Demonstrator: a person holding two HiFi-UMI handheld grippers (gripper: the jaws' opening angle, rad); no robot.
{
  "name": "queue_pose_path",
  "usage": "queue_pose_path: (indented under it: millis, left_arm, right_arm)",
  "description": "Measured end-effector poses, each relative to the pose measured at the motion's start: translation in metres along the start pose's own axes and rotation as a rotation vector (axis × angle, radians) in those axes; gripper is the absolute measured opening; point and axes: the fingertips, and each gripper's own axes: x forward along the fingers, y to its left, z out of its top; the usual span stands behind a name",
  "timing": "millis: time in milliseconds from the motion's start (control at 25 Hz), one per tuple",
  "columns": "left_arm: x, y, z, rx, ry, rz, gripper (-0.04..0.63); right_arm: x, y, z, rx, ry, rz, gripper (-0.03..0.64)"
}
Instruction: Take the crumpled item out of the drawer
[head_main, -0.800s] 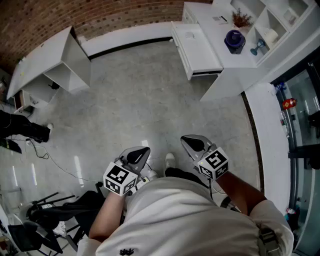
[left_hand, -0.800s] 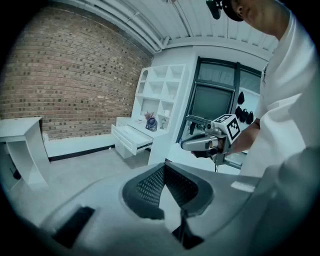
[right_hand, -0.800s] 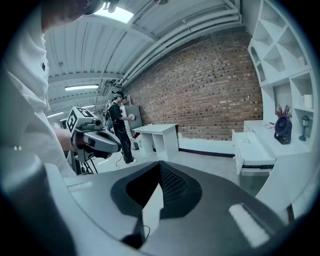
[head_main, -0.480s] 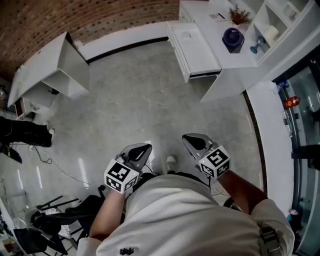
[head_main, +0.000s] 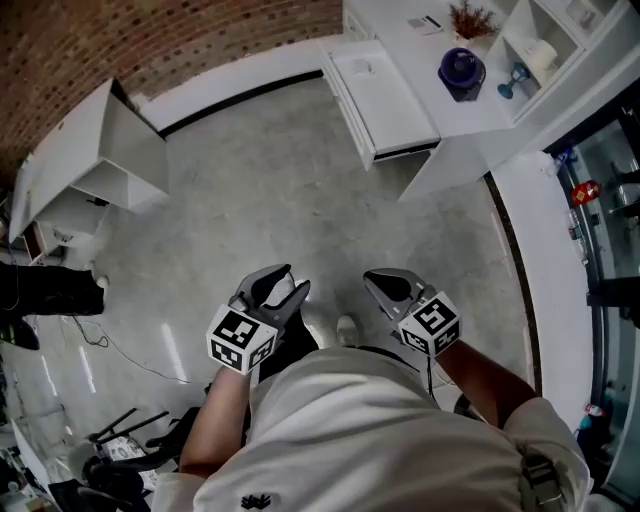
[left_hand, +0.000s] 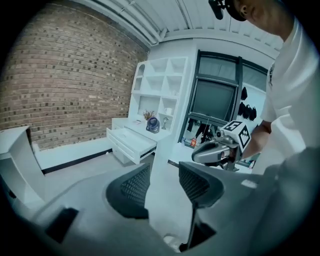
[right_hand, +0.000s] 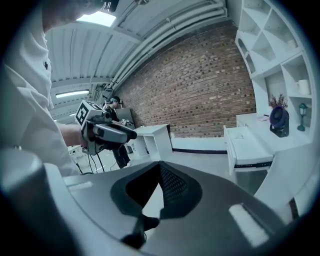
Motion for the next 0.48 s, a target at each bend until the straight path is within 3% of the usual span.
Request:
queue_pose_path:
  millis: [200,480]
  left_arm:
    - [0.024,0.062,0.022,0.011,-0.032,-0.054,0.243]
    - [0.035,0.164,0.068,0.057,-0.025,-0.149,0.255]
  right_arm:
    - [0.037,-0.026,0.02,0.016,0.0,-0.073,0.012]
    - [0.117,-0.052,0.08,0.039,0.003,-0.171,0.014]
